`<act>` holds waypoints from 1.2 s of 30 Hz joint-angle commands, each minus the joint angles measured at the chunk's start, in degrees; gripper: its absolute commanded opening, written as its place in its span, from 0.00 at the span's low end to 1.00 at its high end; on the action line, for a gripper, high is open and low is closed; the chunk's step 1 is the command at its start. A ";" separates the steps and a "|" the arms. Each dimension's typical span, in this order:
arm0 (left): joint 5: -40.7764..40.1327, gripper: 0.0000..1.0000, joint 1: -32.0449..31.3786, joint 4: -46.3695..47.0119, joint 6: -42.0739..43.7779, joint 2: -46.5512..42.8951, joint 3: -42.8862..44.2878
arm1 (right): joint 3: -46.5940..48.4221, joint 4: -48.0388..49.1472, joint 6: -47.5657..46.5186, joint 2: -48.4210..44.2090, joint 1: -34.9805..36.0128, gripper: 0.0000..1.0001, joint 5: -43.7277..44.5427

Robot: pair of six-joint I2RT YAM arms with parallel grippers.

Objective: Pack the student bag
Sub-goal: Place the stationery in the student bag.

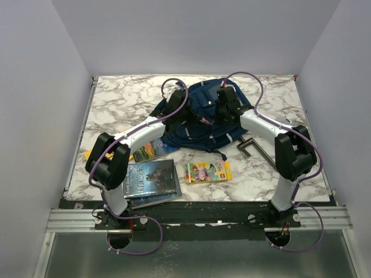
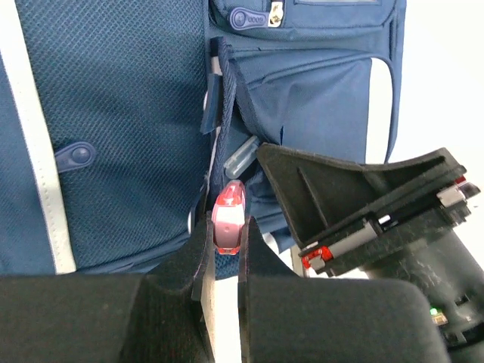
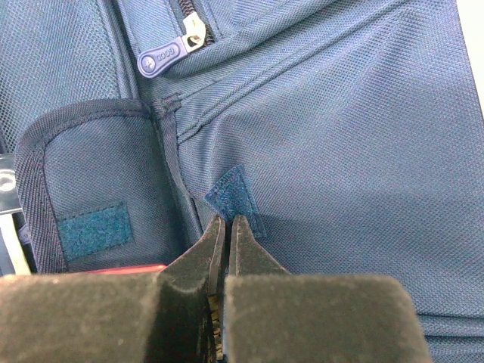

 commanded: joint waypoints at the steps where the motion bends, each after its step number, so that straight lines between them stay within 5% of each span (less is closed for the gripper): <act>1: -9.98 0.00 -2.88 -5.47 -2.64 3.90 6.14 | 0.72 1.04 2.31 -2.01 -0.35 0.01 -4.38; 12: -18.37 0.00 -4.82 2.99 -16.31 5.98 1.52 | 4.91 -3.00 4.81 -2.86 -1.96 0.01 -9.08; 25: -10.00 0.00 -6.49 18.71 -25.09 12.97 2.14 | 4.92 -2.30 8.90 -3.56 -3.34 0.01 -20.31; 30: -8.37 0.01 -6.21 21.13 -19.64 13.88 1.64 | 5.40 -3.25 7.67 -4.06 -3.35 0.01 -19.87; 36: -6.78 0.57 -5.60 21.13 -11.97 10.12 -1.81 | 5.39 -5.01 4.79 -4.15 -3.34 0.01 -17.42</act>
